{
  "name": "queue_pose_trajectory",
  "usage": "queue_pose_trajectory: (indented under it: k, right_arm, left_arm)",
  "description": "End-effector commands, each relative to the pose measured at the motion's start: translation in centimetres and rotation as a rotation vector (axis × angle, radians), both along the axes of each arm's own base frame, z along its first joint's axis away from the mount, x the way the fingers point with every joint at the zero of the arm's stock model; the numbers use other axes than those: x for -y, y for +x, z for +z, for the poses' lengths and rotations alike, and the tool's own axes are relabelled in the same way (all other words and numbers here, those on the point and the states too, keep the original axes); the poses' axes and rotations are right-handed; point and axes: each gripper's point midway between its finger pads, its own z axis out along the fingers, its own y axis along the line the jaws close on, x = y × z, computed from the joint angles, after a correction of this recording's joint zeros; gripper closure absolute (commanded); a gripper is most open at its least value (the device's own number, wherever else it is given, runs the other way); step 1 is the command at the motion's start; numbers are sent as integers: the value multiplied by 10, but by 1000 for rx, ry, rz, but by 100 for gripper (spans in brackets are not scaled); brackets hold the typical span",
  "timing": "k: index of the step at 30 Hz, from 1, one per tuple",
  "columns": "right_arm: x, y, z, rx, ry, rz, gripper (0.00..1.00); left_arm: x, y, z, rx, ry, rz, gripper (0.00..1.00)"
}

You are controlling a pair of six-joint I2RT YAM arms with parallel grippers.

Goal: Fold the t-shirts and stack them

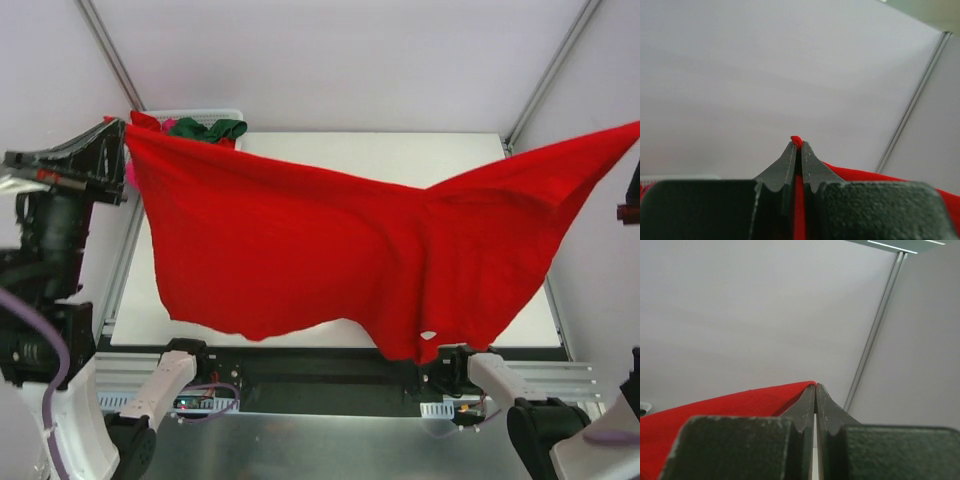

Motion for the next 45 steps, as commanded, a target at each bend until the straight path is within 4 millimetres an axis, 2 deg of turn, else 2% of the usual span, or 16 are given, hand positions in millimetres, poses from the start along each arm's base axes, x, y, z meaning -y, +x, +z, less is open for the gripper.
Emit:
queue_pose_trajectory:
  k: [1, 5, 6, 9, 12, 15, 18, 23, 25, 26, 28, 29, 33, 40, 42, 45]
  right_arm:
    - [8, 85, -10, -108, -16, -73, 99]
    - [10, 151, -40, -230, -36, -112, 99]
    - [8, 176, -59, -292, -42, -116, 99]
    - [8, 214, -85, -353, -44, -129, 99]
    - [8, 229, -77, -328, -46, -136, 99]
    - [6, 243, -70, -312, -57, -133, 99]
    - [7, 233, -46, -242, -56, -133, 99]
    - [2, 180, -12, -126, -33, -91, 99]
    - [1, 159, -4, -86, -29, -79, 99]
    - [3, 133, 3, -51, -24, -76, 99]
    - [3, 108, 7, -22, -26, -63, 99]
    - [3, 96, 8, -10, -28, -58, 99]
    - [6, 38, 16, 59, -40, -57, 99]
    - [9, -27, 30, 153, -46, -55, 99]
    - [11, -34, 34, 171, -58, -72, 99]
    - [12, -31, 33, 165, -68, -85, 99]
  left_arm:
    - [-5, 96, -63, -279, -57, 51, 100]
    - [-6, 153, -115, -441, -82, 78, 100]
    - [-6, 174, -133, -493, -79, 88, 100]
    - [-3, 208, -168, -540, -67, 83, 100]
    - [2, 235, -178, -548, -61, 69, 100]
    - [10, 253, -158, -509, -45, 25, 100]
    - [13, 258, -127, -441, -41, 8, 100]
    - [18, 225, -72, -308, -27, -33, 100]
    - [18, 209, -64, -284, -26, -38, 100]
    - [17, 188, -53, -245, -23, -41, 100]
    - [18, 170, -51, -227, -18, -48, 100]
    - [17, 145, -39, -180, -15, -51, 100]
    - [13, 90, -25, -95, -20, -48, 100]
    - [0, 18, -1, 17, -28, -3, 100]
    - [-4, 5, 6, 35, -33, 16, 100]
    - [-6, 7, 6, 19, -32, 31, 100]
